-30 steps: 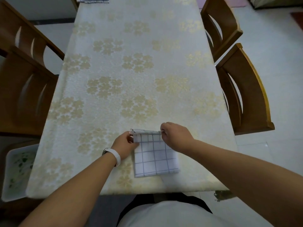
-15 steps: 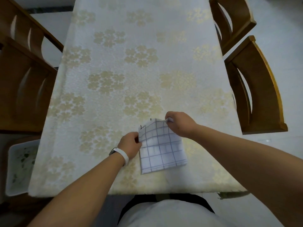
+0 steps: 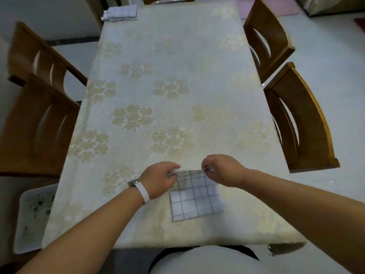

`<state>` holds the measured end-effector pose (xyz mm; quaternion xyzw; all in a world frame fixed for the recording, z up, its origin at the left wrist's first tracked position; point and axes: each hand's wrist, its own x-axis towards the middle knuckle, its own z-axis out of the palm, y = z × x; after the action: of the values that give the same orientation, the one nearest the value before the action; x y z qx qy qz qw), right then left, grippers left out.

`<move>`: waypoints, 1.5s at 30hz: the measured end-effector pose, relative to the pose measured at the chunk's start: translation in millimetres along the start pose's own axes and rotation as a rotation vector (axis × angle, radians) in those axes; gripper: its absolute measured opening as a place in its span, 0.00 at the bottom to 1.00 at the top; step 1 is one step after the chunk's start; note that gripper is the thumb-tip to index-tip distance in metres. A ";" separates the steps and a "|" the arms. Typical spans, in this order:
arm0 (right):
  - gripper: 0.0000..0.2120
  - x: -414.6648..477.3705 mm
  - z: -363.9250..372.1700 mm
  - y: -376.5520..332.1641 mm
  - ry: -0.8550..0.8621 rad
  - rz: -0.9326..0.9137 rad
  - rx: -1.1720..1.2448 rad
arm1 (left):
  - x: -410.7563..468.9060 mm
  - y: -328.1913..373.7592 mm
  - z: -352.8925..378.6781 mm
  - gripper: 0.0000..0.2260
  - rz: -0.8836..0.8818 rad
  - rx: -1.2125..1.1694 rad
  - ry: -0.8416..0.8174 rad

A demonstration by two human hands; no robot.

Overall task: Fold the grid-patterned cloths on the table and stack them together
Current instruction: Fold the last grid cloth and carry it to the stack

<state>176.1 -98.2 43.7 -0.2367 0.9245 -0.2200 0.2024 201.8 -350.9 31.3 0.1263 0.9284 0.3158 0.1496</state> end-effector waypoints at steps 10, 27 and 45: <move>0.12 -44.8 35.6 8.9 0.068 -0.298 -0.223 | -45.4 -2.2 42.6 0.17 0.459 0.275 0.046; 0.10 -66.8 110.3 47.3 -0.048 -0.405 -0.360 | -80.2 -36.1 110.1 0.28 0.375 0.408 -0.181; 0.37 -37.6 97.5 14.5 -0.213 -0.157 -0.403 | -32.1 -9.4 98.2 0.34 0.132 0.608 -0.320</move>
<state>247.9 -97.3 -33.5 -0.3653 0.9019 -0.0200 0.2295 265.2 -314.8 -42.5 0.2730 0.9345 0.0100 0.2280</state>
